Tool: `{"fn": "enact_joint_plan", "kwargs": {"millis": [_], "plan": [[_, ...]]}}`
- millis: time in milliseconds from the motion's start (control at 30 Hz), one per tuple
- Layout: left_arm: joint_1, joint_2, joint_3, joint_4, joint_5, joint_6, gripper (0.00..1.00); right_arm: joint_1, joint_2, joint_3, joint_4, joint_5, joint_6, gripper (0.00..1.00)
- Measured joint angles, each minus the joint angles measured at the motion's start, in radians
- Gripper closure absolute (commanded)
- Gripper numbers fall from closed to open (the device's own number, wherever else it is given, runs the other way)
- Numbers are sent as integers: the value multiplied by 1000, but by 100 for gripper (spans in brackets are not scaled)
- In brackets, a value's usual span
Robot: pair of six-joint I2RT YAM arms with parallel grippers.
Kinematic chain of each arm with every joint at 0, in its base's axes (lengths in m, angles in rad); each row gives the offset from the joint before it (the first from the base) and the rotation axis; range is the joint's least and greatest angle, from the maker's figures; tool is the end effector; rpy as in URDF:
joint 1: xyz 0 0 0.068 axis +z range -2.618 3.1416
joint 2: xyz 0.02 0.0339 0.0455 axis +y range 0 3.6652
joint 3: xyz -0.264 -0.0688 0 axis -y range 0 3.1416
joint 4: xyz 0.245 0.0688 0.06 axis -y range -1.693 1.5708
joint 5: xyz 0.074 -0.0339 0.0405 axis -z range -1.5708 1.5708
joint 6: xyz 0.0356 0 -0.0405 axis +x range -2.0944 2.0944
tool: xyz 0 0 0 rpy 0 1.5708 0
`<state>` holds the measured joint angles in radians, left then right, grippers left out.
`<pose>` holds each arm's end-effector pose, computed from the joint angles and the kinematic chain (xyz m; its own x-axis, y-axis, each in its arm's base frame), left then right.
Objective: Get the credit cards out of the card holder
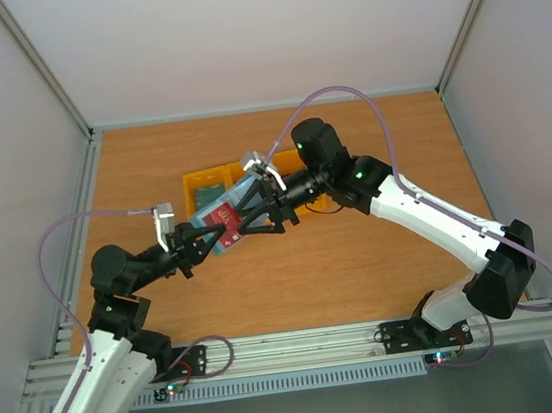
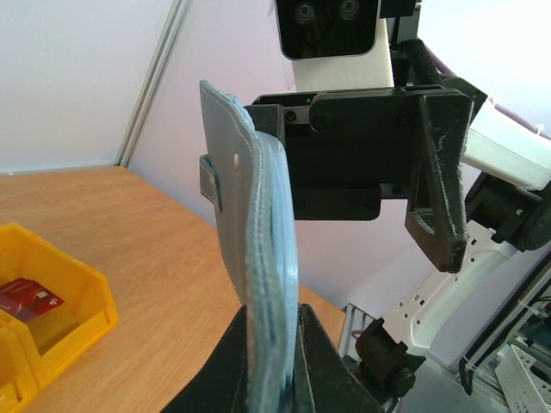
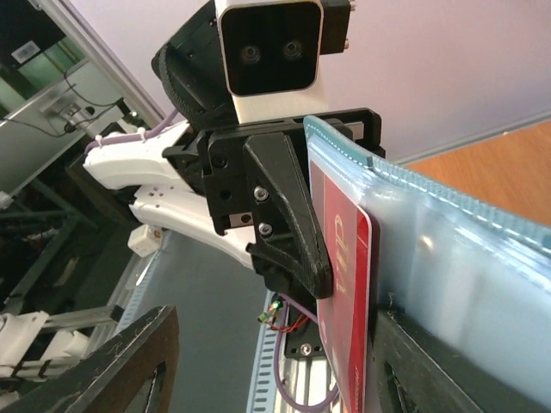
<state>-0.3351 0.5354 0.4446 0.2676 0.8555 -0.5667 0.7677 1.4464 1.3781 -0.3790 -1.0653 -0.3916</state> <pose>0.1217 -0.0708 0.3028 -0.3524 -0.2501 -0.9018 0.8632 0.2853 -0.4165 0.2072 0.2433 0.3791 0.0573 -0.2015 -0.9778 -0.9542 -0.2990 0.0057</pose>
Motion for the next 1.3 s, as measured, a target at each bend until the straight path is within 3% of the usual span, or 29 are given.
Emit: {"fn": "enact_joint_plan", "kwargs": {"millis": [267, 467, 1300], "plan": [[0, -13, 0, 7, -5, 17, 100, 8, -10, -7, 156, 14, 62, 37], [-6, -15, -6, 5, 15, 17, 100, 15, -3, -5, 232, 10, 98, 50], [-24, -15, -17, -15, 52, 26, 100, 30, -107, -70, 21, 130, 22, 43]]}}
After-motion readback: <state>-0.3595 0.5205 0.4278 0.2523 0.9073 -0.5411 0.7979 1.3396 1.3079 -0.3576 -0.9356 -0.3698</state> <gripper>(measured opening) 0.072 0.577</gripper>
